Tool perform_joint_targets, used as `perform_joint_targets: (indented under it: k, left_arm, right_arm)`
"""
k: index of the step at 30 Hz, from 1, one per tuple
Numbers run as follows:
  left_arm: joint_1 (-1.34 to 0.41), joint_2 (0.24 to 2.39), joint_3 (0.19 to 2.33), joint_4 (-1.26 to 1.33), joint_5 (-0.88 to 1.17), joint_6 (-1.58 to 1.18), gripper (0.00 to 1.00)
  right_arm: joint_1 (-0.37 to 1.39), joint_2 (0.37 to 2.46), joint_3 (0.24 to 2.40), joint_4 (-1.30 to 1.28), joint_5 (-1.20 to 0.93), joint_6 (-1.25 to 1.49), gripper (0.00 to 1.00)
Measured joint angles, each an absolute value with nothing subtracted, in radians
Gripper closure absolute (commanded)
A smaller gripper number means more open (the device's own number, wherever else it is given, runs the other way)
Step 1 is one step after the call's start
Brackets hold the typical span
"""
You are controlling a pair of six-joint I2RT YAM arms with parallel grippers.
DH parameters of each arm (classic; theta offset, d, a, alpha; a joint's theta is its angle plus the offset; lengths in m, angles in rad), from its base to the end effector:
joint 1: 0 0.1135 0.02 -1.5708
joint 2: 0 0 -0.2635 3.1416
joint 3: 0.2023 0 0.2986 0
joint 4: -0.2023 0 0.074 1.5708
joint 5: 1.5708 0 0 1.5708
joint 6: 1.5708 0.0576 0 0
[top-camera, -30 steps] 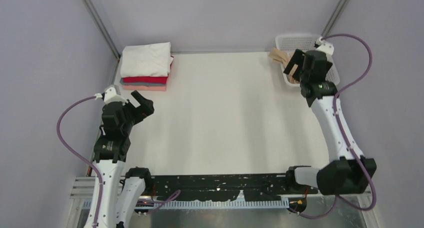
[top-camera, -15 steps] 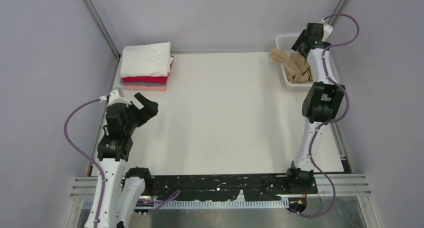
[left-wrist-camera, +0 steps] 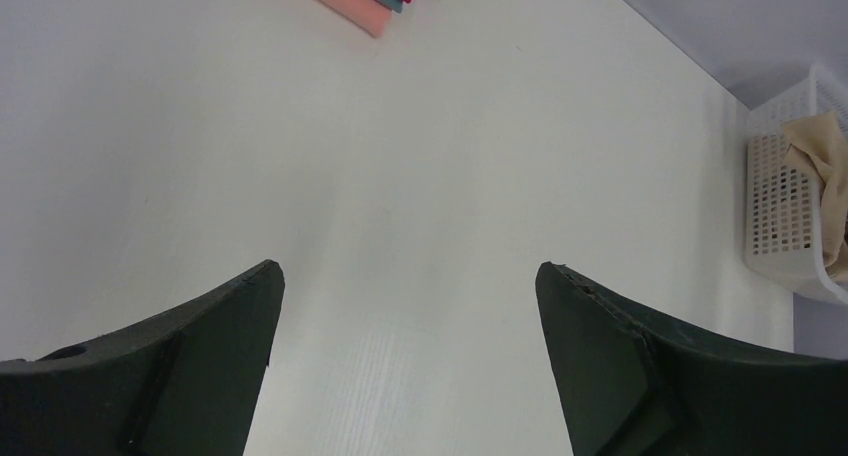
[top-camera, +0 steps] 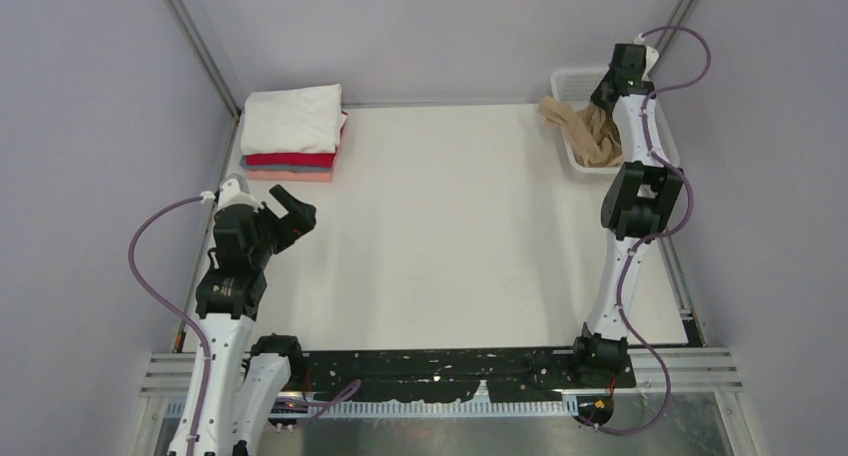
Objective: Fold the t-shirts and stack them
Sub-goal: Grab crumpled tshirt from bin with the right arm, then move the tshirt to the center of the board
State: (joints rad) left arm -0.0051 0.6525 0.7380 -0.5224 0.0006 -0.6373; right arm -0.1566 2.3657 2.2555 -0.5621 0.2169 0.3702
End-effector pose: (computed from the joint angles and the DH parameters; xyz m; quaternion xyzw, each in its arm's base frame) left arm 0.2162 -0.0011 0.3026 -0.2621 0.8018 -0.1698 0.5095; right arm 0.5980 -0.1070 0.2444 0.2785 0.8524 -0.0509 0.4397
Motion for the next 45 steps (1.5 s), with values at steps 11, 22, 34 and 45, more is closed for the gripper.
perform_joint_targets:
  k: [11, 22, 34, 45]
  left_arm:
    - [-0.005, 0.611, 0.738, -0.522, -0.009, -0.620, 0.01]
    - [-0.005, 0.560, 0.734, -0.541, -0.036, -0.625, 0.01]
    - [-0.005, 0.501, 0.711, -0.651, -0.100, -0.654, 0.01]
    - [-0.005, 0.785, 0.646, -0.625, 0.048, -0.688, 0.01]
  right_arm:
    - [0.065, 1.832, 2.239, -0.524, 0.025, 0.217, 0.95]
    - [0.423, 1.671, 2.297, -0.448, -0.354, 0.182, 0.95]
    - [0.437, 1.316, 1.379, -0.339, -0.189, 0.221, 0.95]
    - [0.416, 0.995, 0.723, -0.497, 0.129, 0.317, 0.03]
